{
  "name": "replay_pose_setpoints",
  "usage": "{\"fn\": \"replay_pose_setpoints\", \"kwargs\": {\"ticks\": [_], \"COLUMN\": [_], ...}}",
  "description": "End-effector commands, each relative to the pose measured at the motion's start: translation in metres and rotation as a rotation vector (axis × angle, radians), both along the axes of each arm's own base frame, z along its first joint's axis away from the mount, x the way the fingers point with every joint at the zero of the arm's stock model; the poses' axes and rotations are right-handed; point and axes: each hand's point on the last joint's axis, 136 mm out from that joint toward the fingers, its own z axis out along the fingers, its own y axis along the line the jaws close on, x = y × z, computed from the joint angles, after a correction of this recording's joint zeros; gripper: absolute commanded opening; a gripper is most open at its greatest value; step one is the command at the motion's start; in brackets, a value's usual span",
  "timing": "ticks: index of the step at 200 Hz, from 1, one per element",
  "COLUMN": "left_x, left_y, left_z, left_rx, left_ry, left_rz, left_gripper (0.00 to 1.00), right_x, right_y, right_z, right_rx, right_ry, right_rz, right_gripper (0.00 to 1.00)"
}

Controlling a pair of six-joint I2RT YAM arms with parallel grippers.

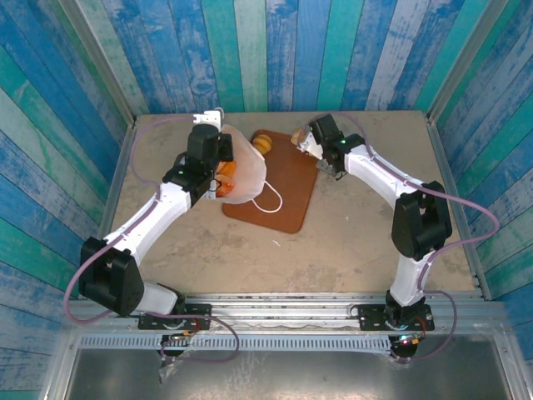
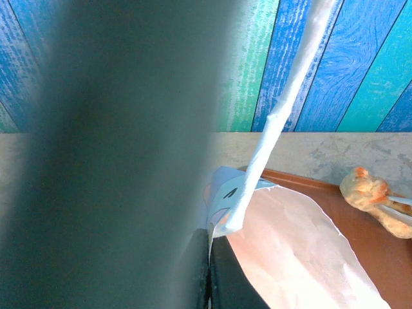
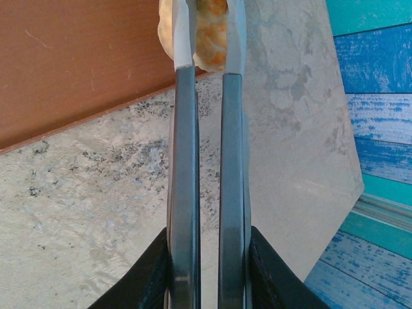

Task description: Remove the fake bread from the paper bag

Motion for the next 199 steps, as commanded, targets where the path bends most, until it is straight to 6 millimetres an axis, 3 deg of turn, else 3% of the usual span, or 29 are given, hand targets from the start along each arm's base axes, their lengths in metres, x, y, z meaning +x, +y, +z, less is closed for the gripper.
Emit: {"fn": "replay_pose_setpoints", "kwargs": {"ticks": [1,125,167,199], "left_x": [0.002,0.0,0.0,0.0], "left_y": [0.002,0.004,0.005,0.004], "left_z": [0.035,0.039,0.041,0.043], "left_rx": [-0.026,-0.023,-0.024,-0.027], "left_ry": [-0.088,-0.095,-0.099,-0.103], "left_rz": [0.015,0.018,0.021,0.02], "left_gripper": [0.01,0.01,0.01,0.01], "right_x": [0.006,0.01,0.0,-0.006], "right_y": [-0.003,-0.008,-0.003,0.0], "right_z": [0.001,-0.029,-0.031,-0.028], "right_rx": [-0.012,-0.072,-0.029,0.005], "right_ry": [-0.024,0.01,0.038,0.044], "right_rz": [-0.009,-0.028,-0.009,0.0], "right_gripper": [0.22,0.24,0.31,0.43]}}
